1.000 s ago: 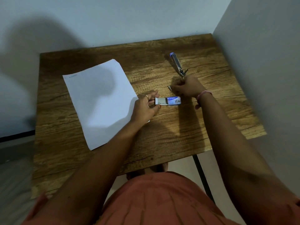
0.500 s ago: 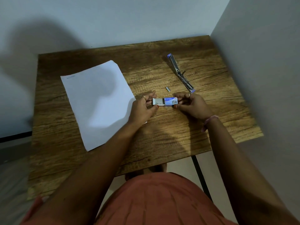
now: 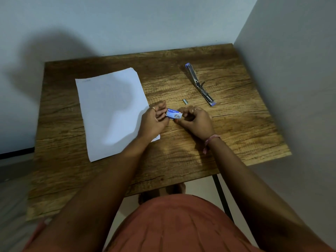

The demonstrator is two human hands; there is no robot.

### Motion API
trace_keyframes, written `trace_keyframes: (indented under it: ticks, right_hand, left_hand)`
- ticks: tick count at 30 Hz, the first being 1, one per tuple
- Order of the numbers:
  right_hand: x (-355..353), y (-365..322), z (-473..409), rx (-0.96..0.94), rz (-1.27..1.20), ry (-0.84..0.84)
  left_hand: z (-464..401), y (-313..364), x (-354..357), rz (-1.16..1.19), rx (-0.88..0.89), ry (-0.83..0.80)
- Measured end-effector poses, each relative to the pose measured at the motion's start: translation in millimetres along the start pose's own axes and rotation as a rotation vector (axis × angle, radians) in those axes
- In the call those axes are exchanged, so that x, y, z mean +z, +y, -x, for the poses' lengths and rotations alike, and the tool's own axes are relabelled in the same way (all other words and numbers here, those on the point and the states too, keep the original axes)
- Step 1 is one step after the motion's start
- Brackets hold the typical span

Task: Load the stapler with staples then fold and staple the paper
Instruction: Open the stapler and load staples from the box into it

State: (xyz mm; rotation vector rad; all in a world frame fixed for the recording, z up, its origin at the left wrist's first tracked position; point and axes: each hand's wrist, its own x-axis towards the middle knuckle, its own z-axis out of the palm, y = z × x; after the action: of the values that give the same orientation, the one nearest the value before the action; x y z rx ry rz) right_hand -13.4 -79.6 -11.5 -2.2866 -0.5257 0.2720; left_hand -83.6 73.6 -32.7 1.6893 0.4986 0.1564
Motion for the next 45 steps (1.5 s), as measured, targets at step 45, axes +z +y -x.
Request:
trace_keyframes:
  ticks: [45]
  right_hand:
    - [5, 18, -30, 0.032, -0.076, 0.258]
  left_hand:
    - [-107, 56, -12, -0.779, 0.047, 0.070]
